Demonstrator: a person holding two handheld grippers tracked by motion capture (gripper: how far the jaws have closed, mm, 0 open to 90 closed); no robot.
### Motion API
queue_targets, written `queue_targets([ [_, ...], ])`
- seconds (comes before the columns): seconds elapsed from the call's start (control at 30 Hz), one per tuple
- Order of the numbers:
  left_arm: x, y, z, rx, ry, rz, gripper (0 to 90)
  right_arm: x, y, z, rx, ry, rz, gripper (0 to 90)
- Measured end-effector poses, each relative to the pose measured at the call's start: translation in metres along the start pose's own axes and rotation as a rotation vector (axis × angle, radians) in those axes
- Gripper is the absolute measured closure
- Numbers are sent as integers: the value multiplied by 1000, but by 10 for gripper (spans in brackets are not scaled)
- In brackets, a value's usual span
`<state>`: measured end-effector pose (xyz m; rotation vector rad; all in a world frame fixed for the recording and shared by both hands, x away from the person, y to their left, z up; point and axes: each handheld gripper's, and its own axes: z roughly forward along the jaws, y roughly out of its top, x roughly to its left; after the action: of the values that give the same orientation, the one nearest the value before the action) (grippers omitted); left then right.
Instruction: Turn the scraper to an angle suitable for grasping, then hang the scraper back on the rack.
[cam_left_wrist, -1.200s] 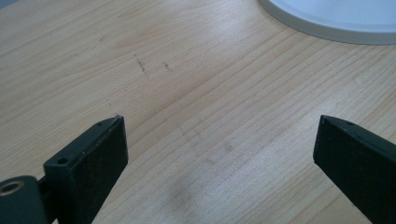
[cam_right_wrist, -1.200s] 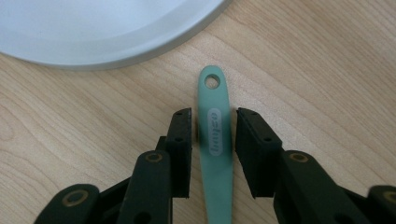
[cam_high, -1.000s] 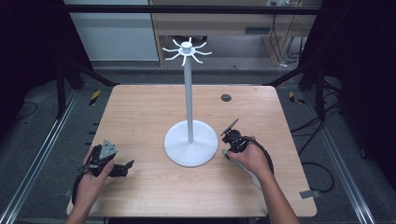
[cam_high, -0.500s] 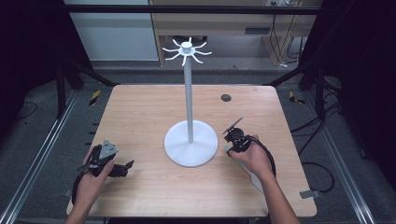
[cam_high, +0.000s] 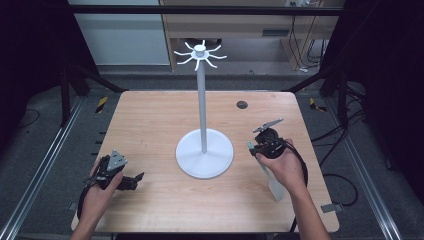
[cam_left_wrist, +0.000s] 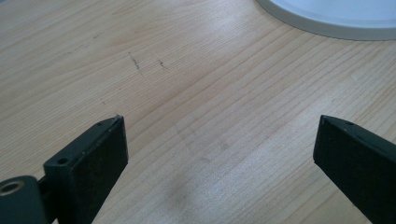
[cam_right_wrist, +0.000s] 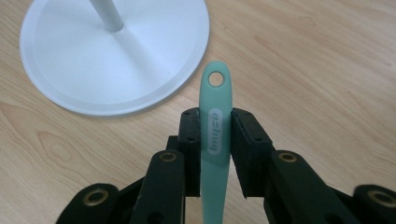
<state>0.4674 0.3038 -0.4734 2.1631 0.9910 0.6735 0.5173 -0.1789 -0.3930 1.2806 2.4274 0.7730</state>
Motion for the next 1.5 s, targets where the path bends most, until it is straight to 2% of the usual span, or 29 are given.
queue_targets([
  [0.23,-3,1,1,5,-9,11,28,0,0,-26,-61,-2,-6,744],
  [0.63,-2,0,0,3,-5,1,28,0,10,-71,-213,-4,-9,745],
  [0.93,0,-1,-2,0,-2,-7,28,2,21,-86,-313,5,13,744],
  [1.17,0,-1,-2,-7,-6,-11,28,9,32,-97,-397,11,12,744],
  [1.5,0,-1,-2,-9,-2,-16,28,20,55,-116,-475,27,-12,744],
])
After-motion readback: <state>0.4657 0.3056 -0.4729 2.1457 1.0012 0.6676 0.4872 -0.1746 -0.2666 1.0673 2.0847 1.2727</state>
